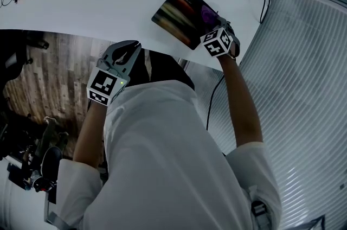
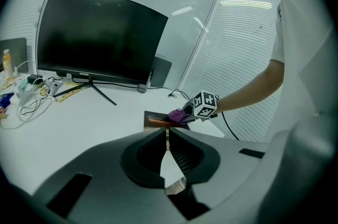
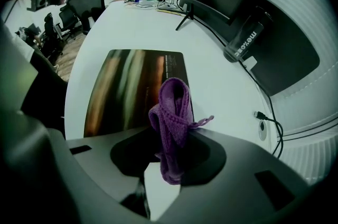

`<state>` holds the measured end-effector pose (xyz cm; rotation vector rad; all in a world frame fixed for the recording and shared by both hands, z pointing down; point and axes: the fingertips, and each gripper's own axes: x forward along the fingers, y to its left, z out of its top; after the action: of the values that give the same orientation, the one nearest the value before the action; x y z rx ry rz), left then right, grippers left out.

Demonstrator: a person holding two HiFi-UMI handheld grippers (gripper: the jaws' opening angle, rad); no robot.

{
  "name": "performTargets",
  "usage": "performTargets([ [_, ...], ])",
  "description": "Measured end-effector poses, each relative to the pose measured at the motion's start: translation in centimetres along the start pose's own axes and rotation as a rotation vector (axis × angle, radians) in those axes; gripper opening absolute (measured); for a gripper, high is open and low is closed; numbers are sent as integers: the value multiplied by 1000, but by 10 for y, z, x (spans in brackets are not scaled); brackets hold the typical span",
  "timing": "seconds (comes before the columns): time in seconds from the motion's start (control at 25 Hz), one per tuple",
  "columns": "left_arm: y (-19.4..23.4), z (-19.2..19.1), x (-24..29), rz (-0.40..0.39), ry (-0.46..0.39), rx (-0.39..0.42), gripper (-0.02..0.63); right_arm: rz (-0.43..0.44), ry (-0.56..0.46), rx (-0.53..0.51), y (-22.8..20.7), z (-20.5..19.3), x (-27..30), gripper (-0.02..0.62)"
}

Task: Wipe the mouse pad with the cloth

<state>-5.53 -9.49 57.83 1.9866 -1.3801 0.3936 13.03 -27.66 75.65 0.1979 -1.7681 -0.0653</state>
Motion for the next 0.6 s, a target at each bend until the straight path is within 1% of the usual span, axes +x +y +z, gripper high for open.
performTargets([
  [0.16, -3, -8, -1, -1, 15, 0, 31, 10, -7, -10, 17, -1, -4, 129],
  [0.32, -6, -9, -2, -4, 1, -5, 31, 38, -12, -12, 37, 1, -7, 129],
  [0.4, -8, -10, -3, -6, 7, -8, 31, 58, -16, 2, 47, 1, -9, 129],
  [0.6, -8, -8, -7, 1, -16, -6, 31, 100, -30, 31, 73, 7, -15, 129],
])
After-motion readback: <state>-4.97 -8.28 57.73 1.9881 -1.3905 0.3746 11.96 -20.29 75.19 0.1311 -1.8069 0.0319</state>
